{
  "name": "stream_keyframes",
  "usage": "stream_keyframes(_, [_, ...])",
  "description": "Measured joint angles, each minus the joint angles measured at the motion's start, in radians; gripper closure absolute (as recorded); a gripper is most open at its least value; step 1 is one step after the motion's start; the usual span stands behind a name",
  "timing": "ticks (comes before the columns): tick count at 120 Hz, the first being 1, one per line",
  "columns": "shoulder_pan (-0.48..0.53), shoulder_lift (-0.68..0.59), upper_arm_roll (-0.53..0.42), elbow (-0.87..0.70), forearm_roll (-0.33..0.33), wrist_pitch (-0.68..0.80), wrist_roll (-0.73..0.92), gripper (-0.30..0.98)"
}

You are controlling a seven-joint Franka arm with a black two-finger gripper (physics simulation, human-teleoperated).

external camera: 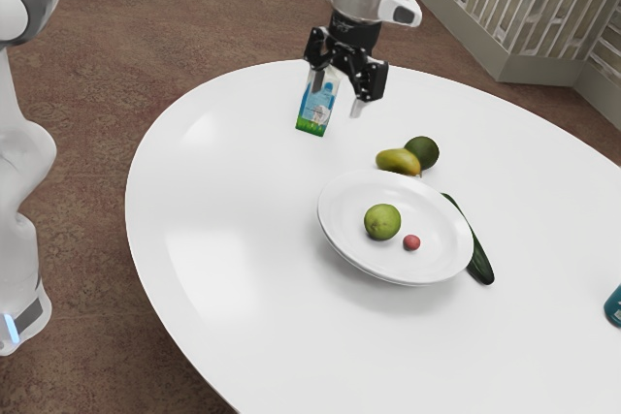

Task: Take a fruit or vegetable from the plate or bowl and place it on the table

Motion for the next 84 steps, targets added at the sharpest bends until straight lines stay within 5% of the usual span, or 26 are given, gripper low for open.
stream_keyframes(26, [0.005,0.000,0.002,0.006,-0.020,-0.011,-0.156,0.00])
stream_keyframes(52, [0.036,0.331,-0.005,0.324,-0.092,-0.008,-0.271,0.00])
stream_keyframes(84, [0.035,0.222,-0.017,0.004,-0.160,0.168,-0.400,0.00])
